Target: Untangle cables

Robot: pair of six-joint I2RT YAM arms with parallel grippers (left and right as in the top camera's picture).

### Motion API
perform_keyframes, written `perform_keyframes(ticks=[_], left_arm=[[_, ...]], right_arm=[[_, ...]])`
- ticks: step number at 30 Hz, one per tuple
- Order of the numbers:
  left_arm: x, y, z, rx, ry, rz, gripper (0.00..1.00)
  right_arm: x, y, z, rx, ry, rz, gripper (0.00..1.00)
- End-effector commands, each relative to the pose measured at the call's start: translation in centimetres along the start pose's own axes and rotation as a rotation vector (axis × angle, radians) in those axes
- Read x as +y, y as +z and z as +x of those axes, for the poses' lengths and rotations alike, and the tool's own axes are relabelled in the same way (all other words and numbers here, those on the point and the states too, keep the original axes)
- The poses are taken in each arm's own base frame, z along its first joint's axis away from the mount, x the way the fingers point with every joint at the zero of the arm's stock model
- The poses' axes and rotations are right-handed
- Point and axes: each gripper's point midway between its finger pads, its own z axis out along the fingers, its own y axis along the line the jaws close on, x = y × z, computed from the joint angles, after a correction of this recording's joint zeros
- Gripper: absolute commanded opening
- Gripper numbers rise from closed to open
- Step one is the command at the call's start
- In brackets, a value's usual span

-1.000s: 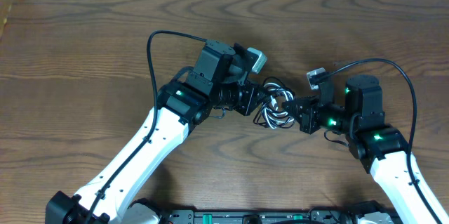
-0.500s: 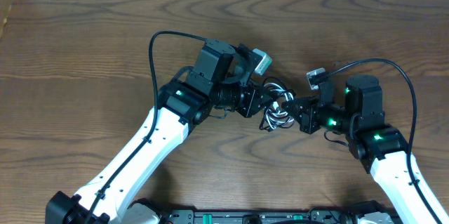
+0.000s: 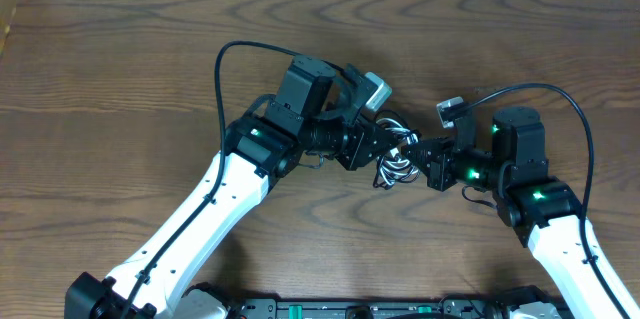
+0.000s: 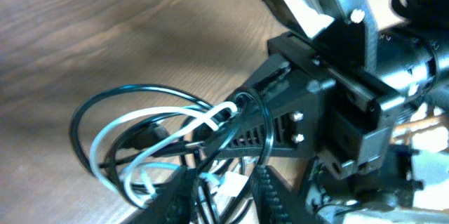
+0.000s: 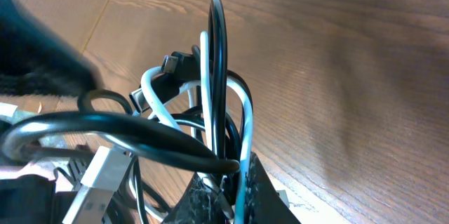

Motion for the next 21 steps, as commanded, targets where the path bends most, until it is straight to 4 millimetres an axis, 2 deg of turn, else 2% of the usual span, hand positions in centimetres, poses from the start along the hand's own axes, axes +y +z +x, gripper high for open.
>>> perform_keyframes(ticks=[1, 3, 9, 15, 21], left_arm=[[0.5, 0.0, -0.2, -0.006, 0.021, -0.034, 0.49], [0.5, 0.0, -0.2, -0.006, 0.021, -0.033, 0.59], [0.5, 0.0, -0.2, -0.006, 0.021, -0.033, 0.73], [0.6, 0.0, -0.2, -0.007, 0.021, -0.04, 0.74], [1.0, 0.3, 0.2, 0.006, 0.01, -0.048, 0.72]], right_arm=[[0.7, 0.0, 0.1, 0.006, -0.02, -0.038, 0.01], [0.7, 0.0, 0.1, 0.006, -0.019, -0.038, 0.01], [0.7, 0.0, 0.1, 0.006, -0.019, -0.037, 0.01], [1.3, -0.1, 0.2, 0.012, -0.021, -0.068, 0.01], [2.7, -0.2, 0.3, 0.022, -0.042, -0.153, 0.01]])
